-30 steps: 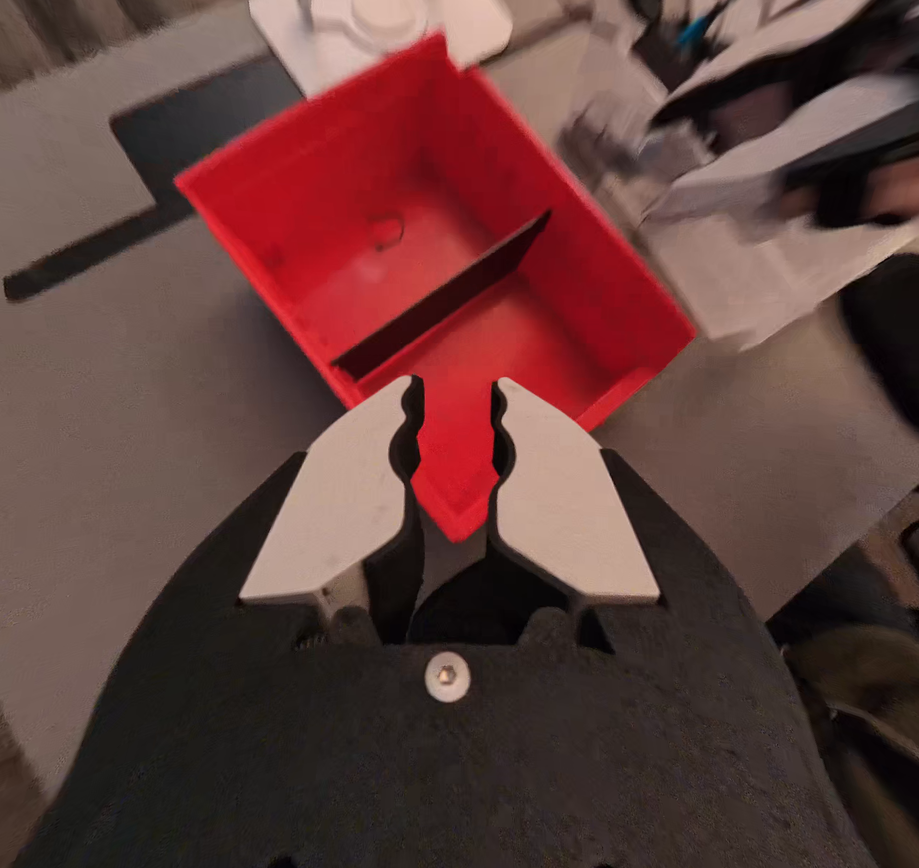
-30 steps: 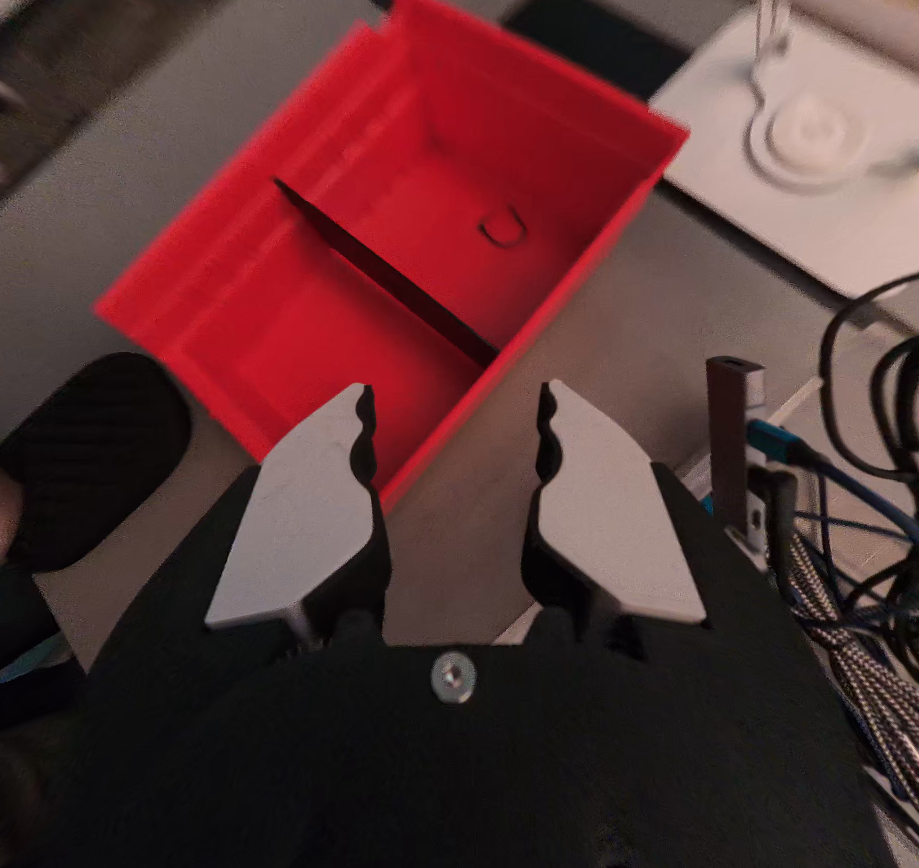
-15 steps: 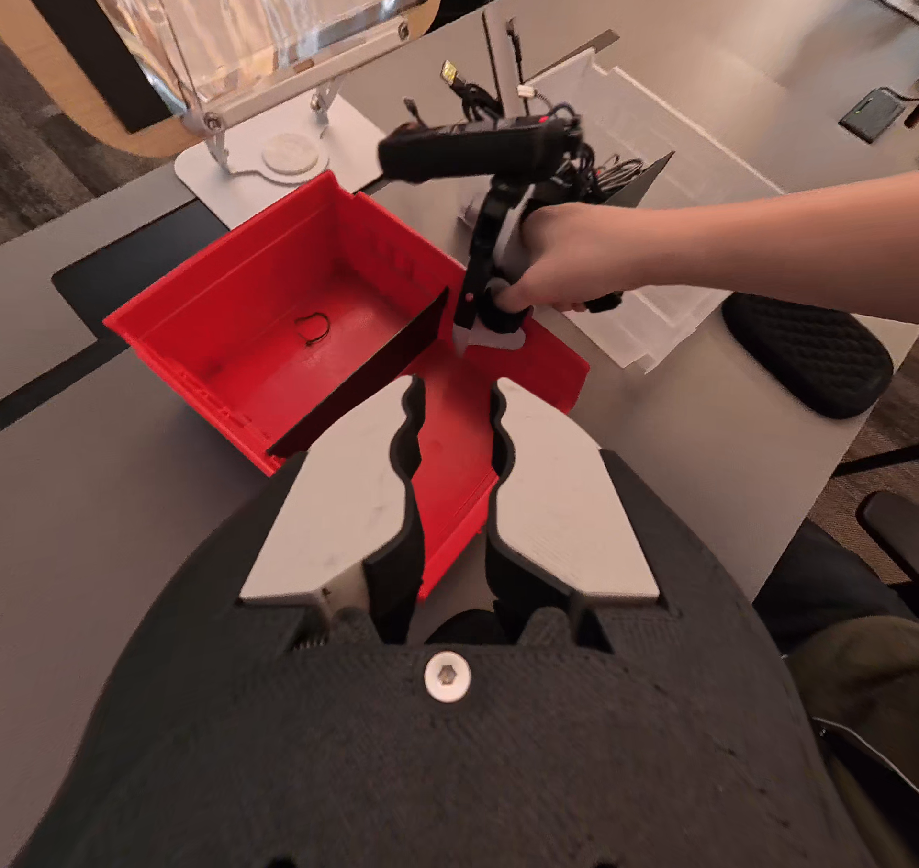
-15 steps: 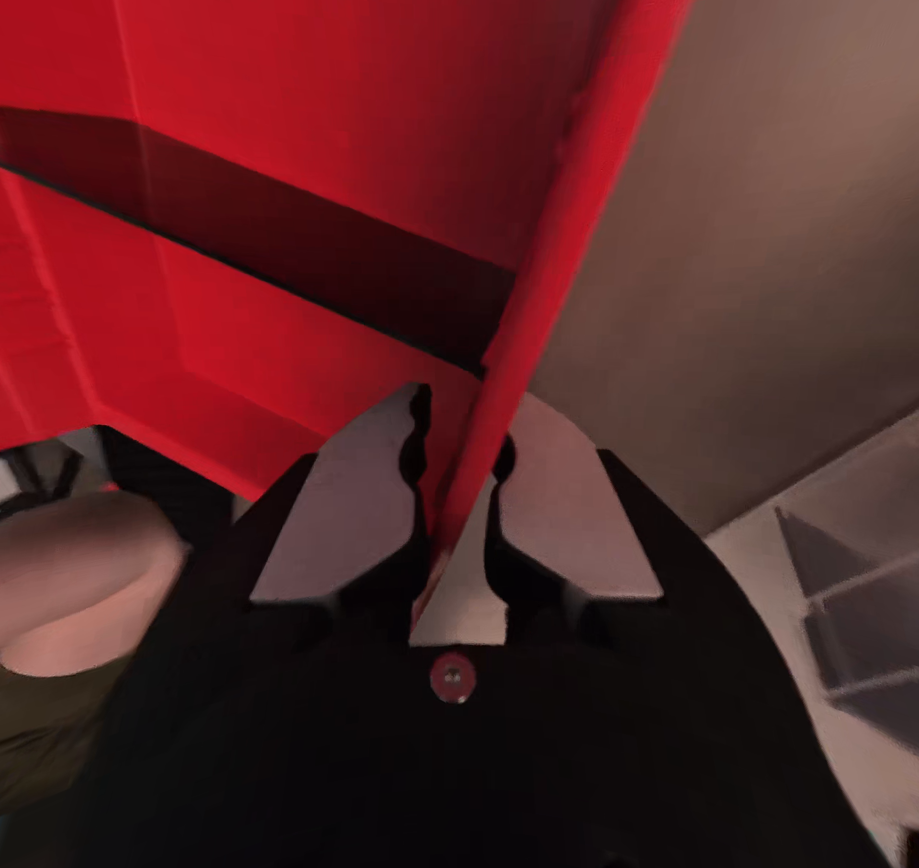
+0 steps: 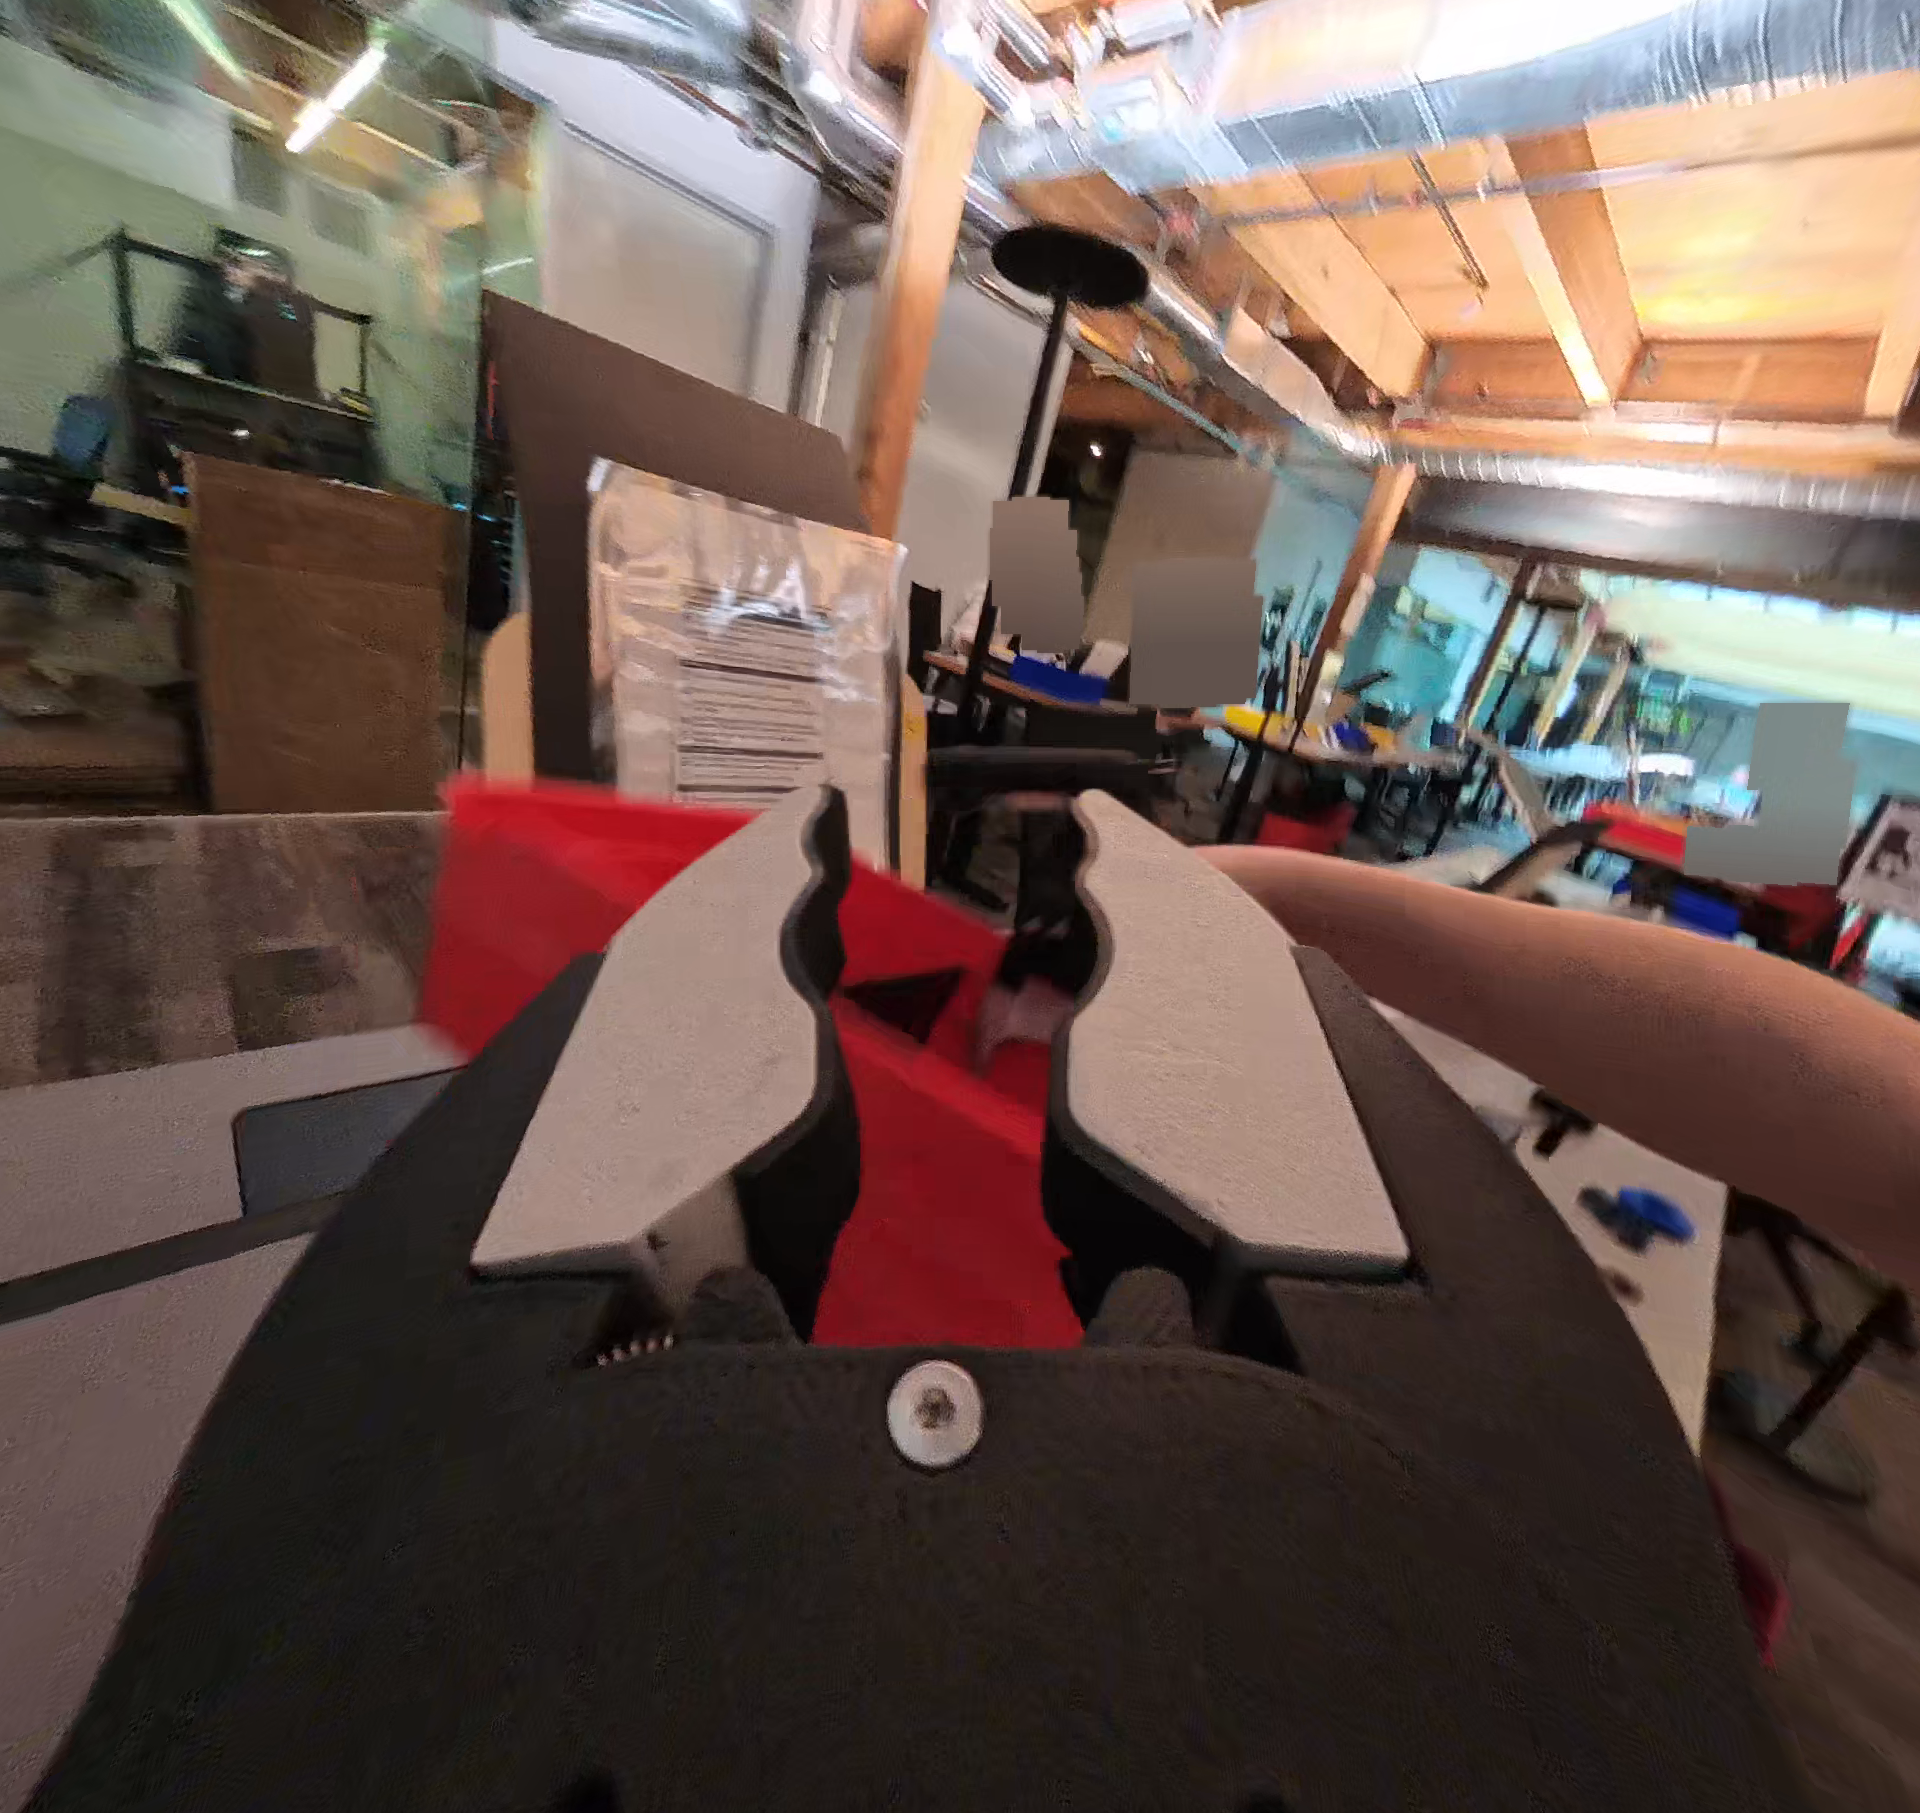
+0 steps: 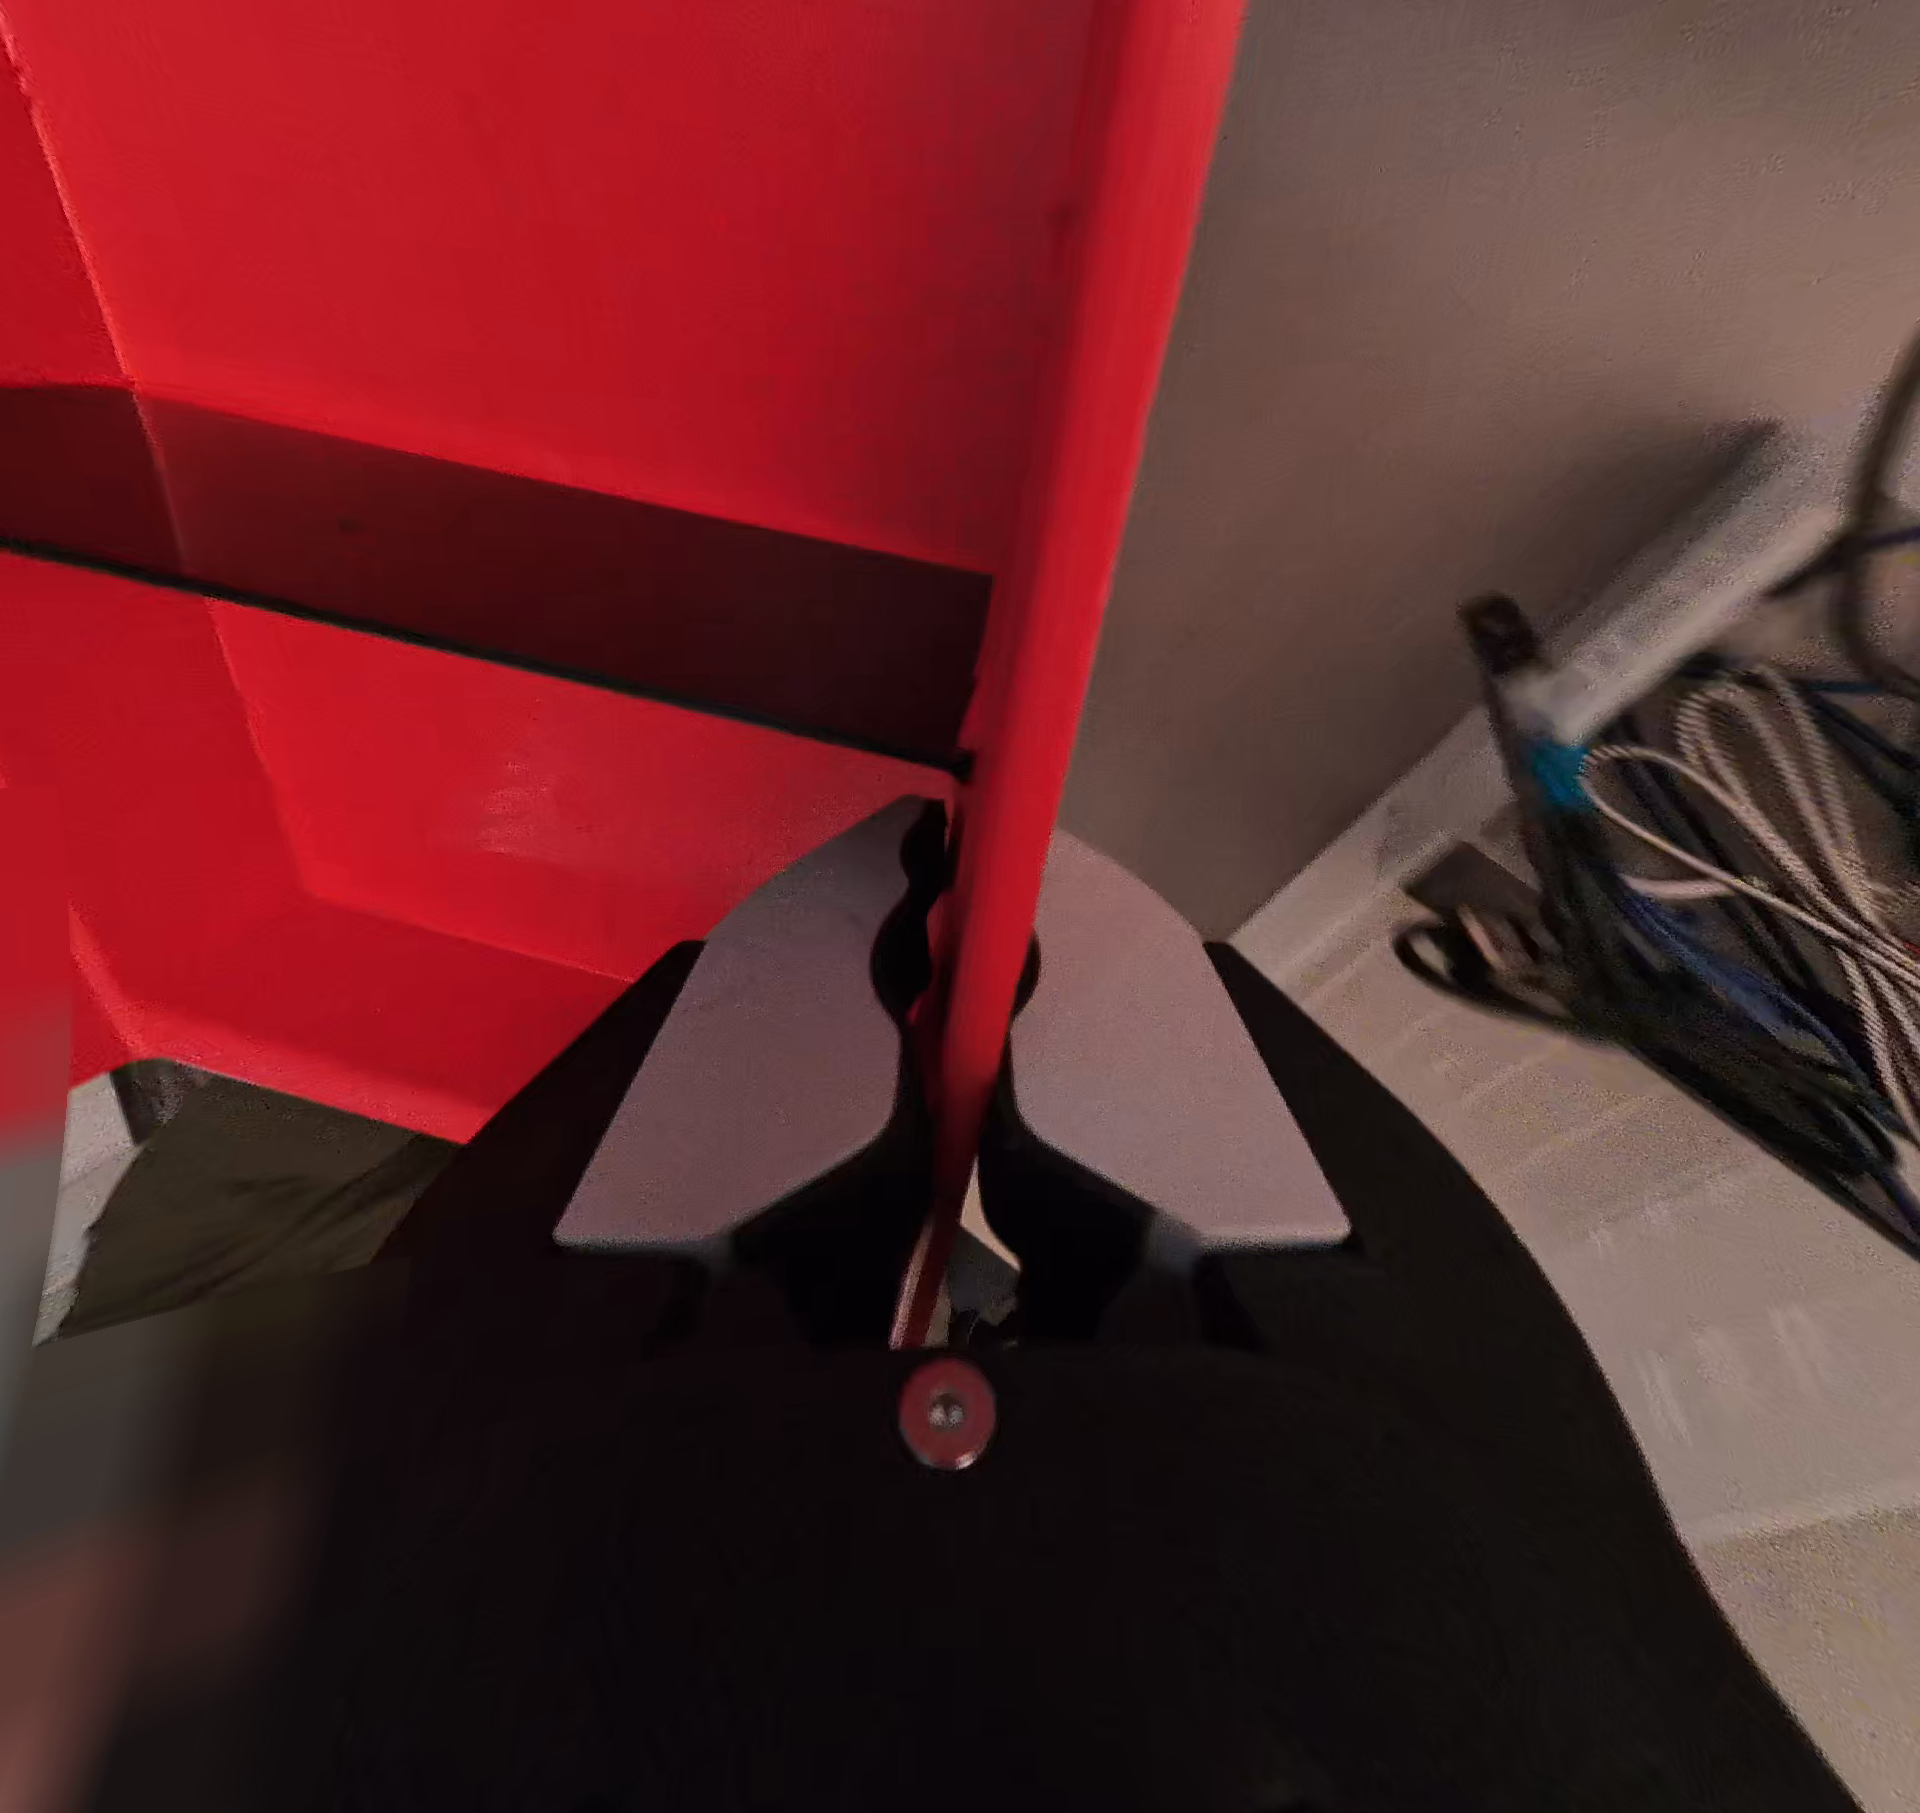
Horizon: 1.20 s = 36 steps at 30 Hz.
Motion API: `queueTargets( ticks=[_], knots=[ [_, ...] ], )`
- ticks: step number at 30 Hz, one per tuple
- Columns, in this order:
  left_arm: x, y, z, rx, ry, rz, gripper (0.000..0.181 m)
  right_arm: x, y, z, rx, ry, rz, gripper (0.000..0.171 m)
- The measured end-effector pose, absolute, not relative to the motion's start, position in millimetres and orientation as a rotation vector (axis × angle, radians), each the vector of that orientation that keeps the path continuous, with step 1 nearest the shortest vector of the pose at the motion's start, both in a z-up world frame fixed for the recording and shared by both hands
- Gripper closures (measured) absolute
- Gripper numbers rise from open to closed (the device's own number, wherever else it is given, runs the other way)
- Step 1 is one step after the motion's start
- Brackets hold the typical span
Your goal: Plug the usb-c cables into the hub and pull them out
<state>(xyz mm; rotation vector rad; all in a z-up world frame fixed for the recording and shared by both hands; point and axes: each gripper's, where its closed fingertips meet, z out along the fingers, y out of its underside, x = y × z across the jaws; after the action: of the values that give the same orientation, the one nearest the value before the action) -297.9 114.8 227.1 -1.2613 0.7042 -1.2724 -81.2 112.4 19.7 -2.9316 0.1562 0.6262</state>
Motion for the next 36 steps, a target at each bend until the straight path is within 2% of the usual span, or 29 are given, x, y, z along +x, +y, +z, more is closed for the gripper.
queueTargets(
  ticks=[2, 5, 9, 14, 21, 29, 32, 36],
  knots=[
    [-308, 135, 221, -1.321, 0.644, -1.351, 0.128, -55, 95, 64, -2.845, 0.172, 0.643, 0.166],
    [-278, 146, 176, -1.565, 0.803, -1.452, 0.102, 6, 54, 118, -2.719, 0.261, 0.601, 0.165],
    [-178, 107, 109, -1.766, 1.141, -1.529, 0.099, 112, -27, 139, -2.598, 0.483, 0.439, 0.165],
    [-68, 36, 4, -1.954, 1.379, -1.463, 0.104, 219, -148, 82, -2.583, 0.794, 0.269, 0.166],
    [-31, 4, -73, -2.093, 1.471, -1.360, 0.105, 288, -262, -24, -2.550, 1.203, 0.223, 0.166],
    [-40, -3, -86, -2.143, 1.729, -1.288, 0.143, 292, -285, -91, -2.647, 1.340, 0.236, 0.165],
    [-65, 25, -82, -2.157, 1.820, -1.121, 0.158, 285, -275, -102, -2.680, 1.302, 0.258, 0.165],
    [-108, 75, -81, -2.278, 1.805, -0.995, 0.168, 270, -257, -116, -2.765, 1.198, 0.265, 0.166]
  ],
)
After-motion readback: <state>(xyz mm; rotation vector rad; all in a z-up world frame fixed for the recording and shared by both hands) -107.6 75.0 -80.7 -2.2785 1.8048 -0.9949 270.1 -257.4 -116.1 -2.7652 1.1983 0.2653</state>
